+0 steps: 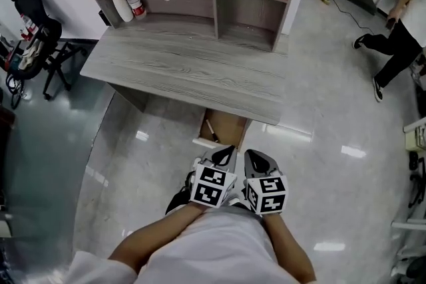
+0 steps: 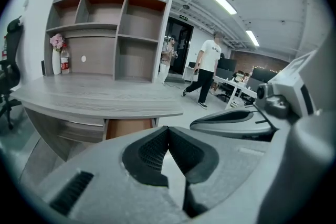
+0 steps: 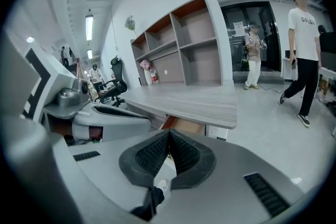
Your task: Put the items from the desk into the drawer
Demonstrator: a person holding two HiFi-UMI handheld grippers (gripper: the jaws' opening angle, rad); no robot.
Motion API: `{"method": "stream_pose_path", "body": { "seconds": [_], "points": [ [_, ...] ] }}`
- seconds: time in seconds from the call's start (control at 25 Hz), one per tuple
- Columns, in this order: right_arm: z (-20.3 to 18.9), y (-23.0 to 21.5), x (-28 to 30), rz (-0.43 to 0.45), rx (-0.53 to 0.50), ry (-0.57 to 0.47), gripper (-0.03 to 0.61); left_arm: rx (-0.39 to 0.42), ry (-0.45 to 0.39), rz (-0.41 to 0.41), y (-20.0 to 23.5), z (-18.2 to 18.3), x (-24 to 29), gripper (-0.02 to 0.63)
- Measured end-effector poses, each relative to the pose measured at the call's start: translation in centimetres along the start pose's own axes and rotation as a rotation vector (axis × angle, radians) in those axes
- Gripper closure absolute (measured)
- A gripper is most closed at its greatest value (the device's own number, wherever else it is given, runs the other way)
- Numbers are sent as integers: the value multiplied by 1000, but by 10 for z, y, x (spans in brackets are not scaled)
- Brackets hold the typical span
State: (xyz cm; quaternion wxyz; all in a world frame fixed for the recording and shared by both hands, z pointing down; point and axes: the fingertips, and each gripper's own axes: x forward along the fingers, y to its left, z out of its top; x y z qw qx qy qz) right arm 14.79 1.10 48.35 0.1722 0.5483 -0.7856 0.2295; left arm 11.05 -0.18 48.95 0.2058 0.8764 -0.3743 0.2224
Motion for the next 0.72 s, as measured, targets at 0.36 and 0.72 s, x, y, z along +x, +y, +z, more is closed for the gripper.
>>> {"method": "stream_pose_path", "body": {
  "seconds": [0.36, 0.72],
  "points": [
    [5, -10, -9, -7, 23, -29, 577, 22, 8, -5, -9, 4, 3, 611],
    [5, -9, -6, -9, 21, -27, 577, 26, 16, -2, -6, 4, 3, 611]
  ]
}}
